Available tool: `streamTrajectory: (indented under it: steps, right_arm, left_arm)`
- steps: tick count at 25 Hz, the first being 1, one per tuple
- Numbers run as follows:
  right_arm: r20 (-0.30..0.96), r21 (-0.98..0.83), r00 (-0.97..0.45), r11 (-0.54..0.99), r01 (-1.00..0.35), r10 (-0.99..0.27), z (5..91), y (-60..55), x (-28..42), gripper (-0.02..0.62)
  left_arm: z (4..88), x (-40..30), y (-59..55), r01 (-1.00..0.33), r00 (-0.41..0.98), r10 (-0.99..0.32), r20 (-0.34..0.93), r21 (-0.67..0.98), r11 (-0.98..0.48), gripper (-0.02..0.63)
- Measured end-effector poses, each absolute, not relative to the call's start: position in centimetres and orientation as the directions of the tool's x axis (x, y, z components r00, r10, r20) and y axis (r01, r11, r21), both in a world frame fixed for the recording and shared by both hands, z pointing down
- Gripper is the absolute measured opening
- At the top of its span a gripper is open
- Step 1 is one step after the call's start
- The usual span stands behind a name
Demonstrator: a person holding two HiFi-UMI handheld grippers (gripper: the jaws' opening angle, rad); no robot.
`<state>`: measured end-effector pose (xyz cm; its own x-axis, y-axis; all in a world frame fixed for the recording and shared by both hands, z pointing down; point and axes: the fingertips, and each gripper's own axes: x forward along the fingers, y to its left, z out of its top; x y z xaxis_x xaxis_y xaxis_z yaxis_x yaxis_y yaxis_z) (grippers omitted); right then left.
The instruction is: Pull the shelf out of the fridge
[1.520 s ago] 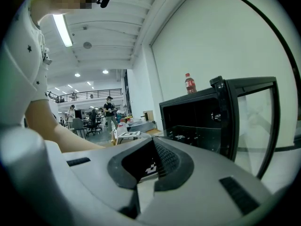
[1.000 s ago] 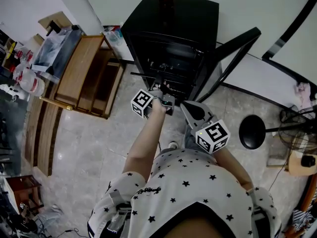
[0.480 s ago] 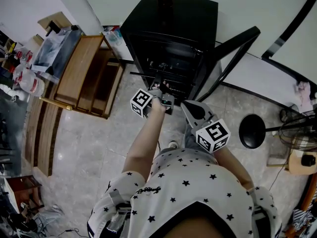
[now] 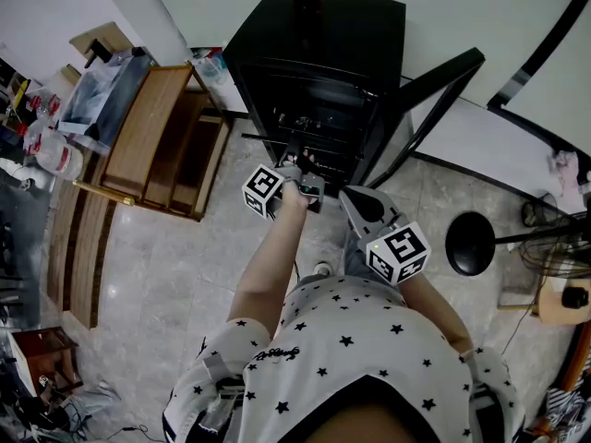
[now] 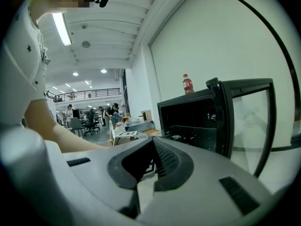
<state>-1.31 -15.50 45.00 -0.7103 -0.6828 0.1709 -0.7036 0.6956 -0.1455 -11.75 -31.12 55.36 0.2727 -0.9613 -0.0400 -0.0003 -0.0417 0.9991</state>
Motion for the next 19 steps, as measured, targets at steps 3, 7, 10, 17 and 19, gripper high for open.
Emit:
streamTrajectory:
  steps: [3,7,10,17,19]
  right_arm:
    - [0.171,-0.144,-0.708,0.694,-0.706,-0.685,45.00,-15.49,-1.31,-0.008]
    - [0.172,-0.145,-0.707,0.692,-0.707,-0.686,45.04,-15.50,-1.37,-0.008]
    - [0.171,-0.143,-0.704,0.690,-0.710,-0.689,44.97,-15.60,-1.38,-0.008]
    - [0.167,-0.139,-0.701,0.687,-0.713,-0.694,45.03,-15.65,-1.50,-0.008]
    - [0.167,-0.139,-0.700,0.686,-0.714,-0.695,45.03,-15.66,-1.51,-0.008]
  left_arm:
    - [55.32,-11.73,-31.11,0.001,0.273,-0.961,-0.041,0.999,-0.042,0.032]
    - [55.37,-11.74,-31.13,0.001,0.275,-0.961,-0.040,0.999,-0.041,0.032]
    - [55.34,-11.71,-31.18,0.003,0.277,-0.960,-0.039,0.999,-0.040,0.032]
    - [55.42,-11.72,-31.19,0.003,0.280,-0.959,-0.038,0.999,-0.039,0.032]
    - [55.47,-11.71,-31.21,0.003,0.280,-0.959,-0.037,0.999,-0.038,0.032]
